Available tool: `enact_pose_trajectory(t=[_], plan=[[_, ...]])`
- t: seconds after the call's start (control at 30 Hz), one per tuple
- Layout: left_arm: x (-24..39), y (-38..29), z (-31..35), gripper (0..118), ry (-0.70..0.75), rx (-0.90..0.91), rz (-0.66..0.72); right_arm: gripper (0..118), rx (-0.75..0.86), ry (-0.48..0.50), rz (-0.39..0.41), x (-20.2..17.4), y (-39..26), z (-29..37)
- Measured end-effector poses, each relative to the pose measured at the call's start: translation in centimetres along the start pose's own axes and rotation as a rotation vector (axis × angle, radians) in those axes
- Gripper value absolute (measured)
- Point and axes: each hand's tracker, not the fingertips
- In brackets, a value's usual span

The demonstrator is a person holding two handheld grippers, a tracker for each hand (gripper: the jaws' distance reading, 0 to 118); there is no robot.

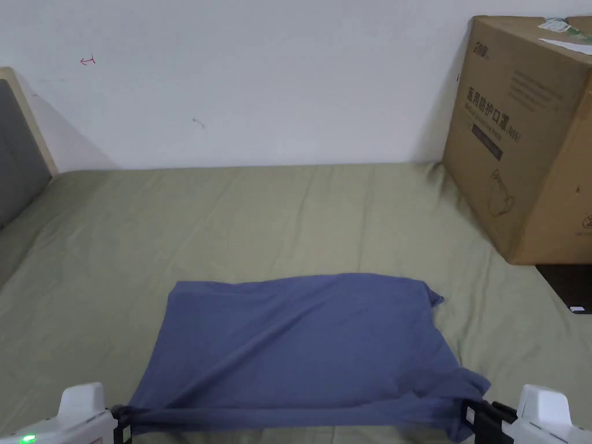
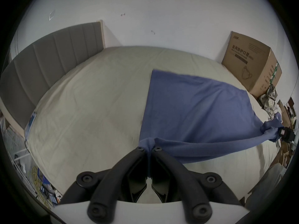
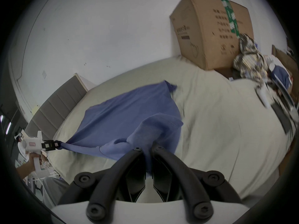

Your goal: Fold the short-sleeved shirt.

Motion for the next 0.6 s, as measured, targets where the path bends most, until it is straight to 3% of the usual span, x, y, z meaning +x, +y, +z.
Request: enact_pose_trajectory(t=[0.27,0.6], plan=[[-0.8,-6.3,1.9,1,0.010,-0.057,0.013,3,-0.080,-0.032,-0.055,0.0,-6.2,3.0],[-0.5,-8.1,1.2,3,0.040,-0.121,-0.003,3,-0.232,-0.168,-0.006,-0.7,-9.9,0.6]])
